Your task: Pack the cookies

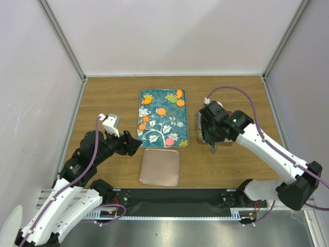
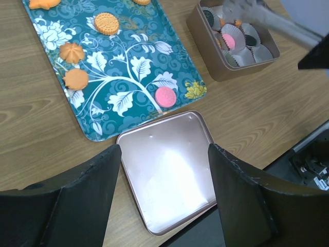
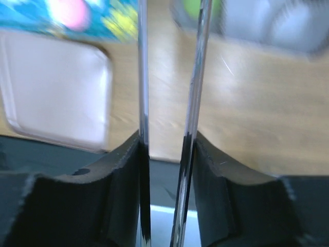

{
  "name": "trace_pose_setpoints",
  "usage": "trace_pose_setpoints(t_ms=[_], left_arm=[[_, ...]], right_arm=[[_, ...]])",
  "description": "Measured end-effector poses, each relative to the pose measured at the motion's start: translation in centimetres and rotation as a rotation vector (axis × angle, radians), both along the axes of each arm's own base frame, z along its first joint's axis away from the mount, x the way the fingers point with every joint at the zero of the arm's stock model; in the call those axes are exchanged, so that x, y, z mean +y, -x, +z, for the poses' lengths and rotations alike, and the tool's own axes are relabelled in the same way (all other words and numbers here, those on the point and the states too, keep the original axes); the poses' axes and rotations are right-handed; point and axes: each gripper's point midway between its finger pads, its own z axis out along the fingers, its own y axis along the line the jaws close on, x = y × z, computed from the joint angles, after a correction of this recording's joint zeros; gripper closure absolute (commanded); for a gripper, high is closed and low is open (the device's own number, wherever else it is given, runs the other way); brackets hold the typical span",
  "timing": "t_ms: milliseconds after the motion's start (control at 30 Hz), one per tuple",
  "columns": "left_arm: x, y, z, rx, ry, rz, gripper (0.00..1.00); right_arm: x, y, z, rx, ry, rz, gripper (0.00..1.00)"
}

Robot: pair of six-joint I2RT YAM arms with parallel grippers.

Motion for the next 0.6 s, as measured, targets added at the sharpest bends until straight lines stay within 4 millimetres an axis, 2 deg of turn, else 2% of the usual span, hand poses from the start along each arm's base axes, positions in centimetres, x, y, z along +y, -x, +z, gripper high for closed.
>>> trace_pose_setpoints(t_ms=[100,233,300,400,500,600], left_arm=[[0.3,-0.1,-0.1,0.003,-0.010,0.019,0.26],[0.8,-0.1,1.0,0.000,-0.013,0.042,0.26],[1.0,-0.2,2.9,-0.029,0.006,0.057,0.26],[1.7,-0.4,7.0,-0.098,0.043,0.100,0.26],[2.2,-0.6,10.2,-0.154,0.075,0.136,0.26],[2.9,-0.9,12.1,-0.188,0.088,0.179,0.26]], right_arm=[[2.5,-2.4,1.5,-0.046,-0.054,0.027,0.60],[7.9,-7.3,2.9,-0.120,-0.157,0.090,0.62],[10.7,-9.6,3.2,-0.150,-0.204,0.121,0.64],[15.0,-13.0,3.3,-0.193,-0.278,0.171,0.67],[19.2,-15.9,2.7,-0.229,-0.341,0.223,0.68],[23.2,-18.1,1.8,-0.269,-0.387,0.273,0.68]])
